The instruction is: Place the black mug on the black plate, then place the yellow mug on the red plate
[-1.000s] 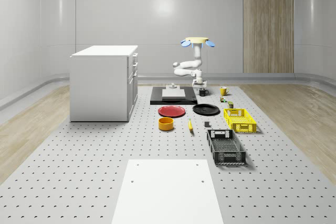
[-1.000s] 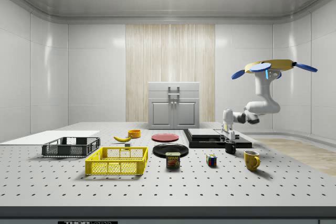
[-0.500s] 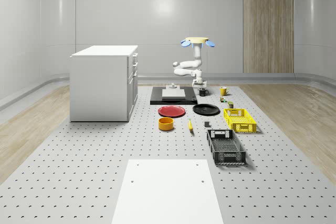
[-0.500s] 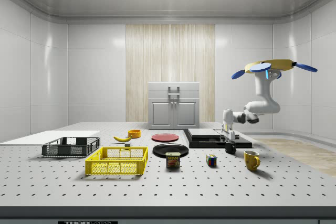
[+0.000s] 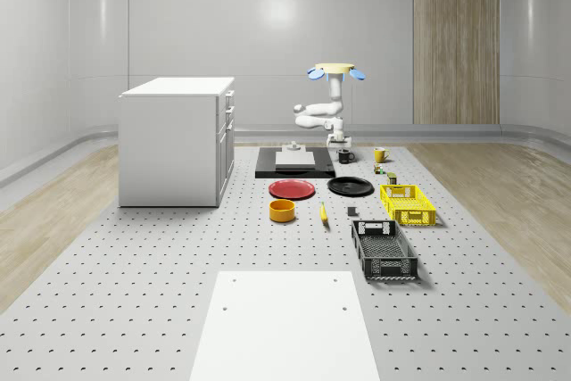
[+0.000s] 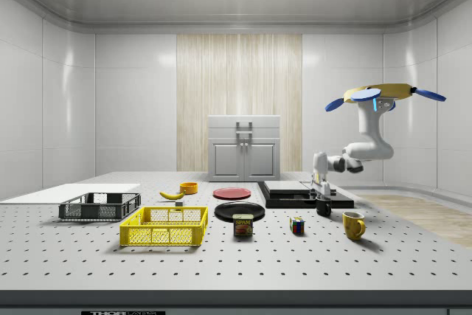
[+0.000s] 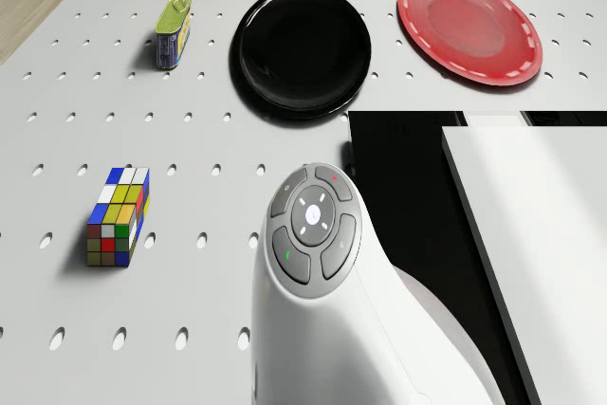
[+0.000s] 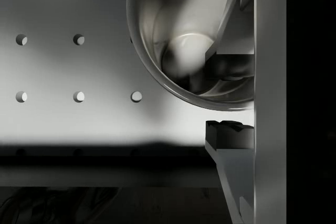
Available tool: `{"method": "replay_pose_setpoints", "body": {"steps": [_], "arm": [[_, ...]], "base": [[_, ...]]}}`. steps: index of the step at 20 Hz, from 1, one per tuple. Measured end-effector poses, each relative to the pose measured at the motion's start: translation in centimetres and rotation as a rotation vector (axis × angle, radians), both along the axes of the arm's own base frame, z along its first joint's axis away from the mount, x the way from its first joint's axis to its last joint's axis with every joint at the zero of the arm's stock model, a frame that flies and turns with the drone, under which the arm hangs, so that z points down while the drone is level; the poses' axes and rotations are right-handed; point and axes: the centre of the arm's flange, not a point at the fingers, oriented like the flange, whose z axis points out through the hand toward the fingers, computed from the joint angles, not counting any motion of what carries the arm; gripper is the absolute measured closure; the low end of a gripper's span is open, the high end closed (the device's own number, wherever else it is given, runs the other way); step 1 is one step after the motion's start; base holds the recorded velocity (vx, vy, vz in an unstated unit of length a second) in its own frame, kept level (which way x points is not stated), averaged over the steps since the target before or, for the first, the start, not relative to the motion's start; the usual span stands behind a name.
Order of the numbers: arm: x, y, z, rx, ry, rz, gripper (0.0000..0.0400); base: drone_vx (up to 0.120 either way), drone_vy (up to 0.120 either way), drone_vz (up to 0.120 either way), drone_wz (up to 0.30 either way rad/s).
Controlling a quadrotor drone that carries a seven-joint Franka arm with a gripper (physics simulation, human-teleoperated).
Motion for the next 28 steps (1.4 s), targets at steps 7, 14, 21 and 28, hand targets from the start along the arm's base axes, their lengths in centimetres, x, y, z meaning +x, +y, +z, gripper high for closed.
{"method": "replay_pose_setpoints", "body": {"steps": [7, 14, 21, 28], "arm": [[0.0, 0.0, -2.5, 0.000, 0.000, 0.000, 0.0290], [0.0, 0.0, -3.4, 0.000, 0.000, 0.000, 0.0290], [0.0, 0.0, -3.6, 0.000, 0.000, 0.000, 0.0290], [0.0, 0.0, -3.6, 0.000, 0.000, 0.000, 0.0290]], "base": [[0.000, 0.000, 0.103, 0.000], [0.091, 0.000, 0.097, 0.000], [0.120, -0.051, 0.000, 0.000], [0.120, -0.023, 0.000, 0.000]]}}
